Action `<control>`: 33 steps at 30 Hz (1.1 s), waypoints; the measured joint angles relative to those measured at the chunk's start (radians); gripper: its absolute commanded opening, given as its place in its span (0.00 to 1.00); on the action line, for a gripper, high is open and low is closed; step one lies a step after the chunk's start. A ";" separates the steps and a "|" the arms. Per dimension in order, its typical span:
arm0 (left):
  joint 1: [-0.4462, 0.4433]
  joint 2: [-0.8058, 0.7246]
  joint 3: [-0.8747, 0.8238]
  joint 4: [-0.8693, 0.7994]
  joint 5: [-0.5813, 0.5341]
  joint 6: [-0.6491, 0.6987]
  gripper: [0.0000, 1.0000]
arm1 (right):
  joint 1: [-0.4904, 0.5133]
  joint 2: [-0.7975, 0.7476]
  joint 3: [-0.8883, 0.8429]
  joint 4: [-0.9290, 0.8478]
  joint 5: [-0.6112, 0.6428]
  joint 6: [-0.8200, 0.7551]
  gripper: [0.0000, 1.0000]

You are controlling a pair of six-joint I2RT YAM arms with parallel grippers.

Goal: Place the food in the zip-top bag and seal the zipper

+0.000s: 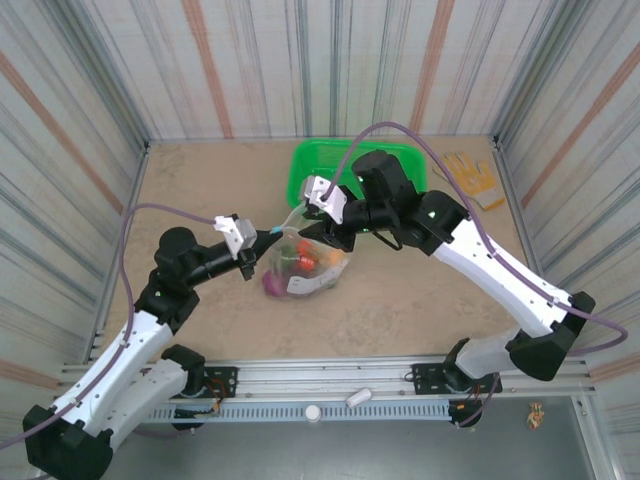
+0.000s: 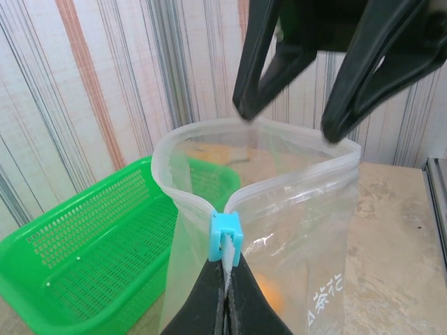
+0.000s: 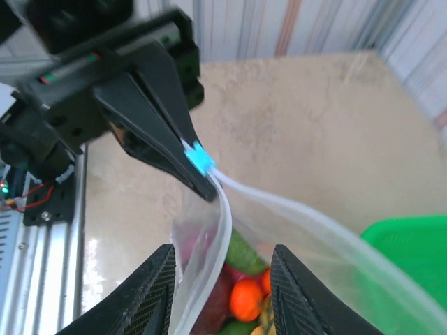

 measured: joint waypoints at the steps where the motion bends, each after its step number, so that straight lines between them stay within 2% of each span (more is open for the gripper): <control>1: 0.000 0.000 0.000 -0.003 0.000 0.002 0.00 | 0.000 0.000 0.008 0.007 -0.007 -0.032 0.39; 7: -0.001 -0.001 0.000 -0.008 0.004 0.017 0.00 | 0.000 0.083 0.108 0.002 -0.102 -0.180 0.39; 12: -0.003 -0.010 0.000 -0.009 0.011 0.024 0.00 | 0.000 0.171 0.167 -0.035 -0.188 -0.246 0.37; 25: -0.014 -0.020 0.000 -0.009 0.019 0.033 0.00 | -0.001 0.230 0.188 -0.076 -0.274 -0.272 0.27; 28: -0.014 -0.020 0.000 -0.009 0.018 0.035 0.00 | -0.001 0.233 0.188 -0.076 -0.278 -0.272 0.21; 30: -0.014 -0.020 0.000 -0.009 0.018 0.035 0.00 | -0.001 0.233 0.188 -0.074 -0.280 -0.274 0.13; 33: -0.014 -0.021 0.000 -0.009 0.018 0.035 0.00 | -0.004 0.233 0.188 -0.072 -0.283 -0.272 0.13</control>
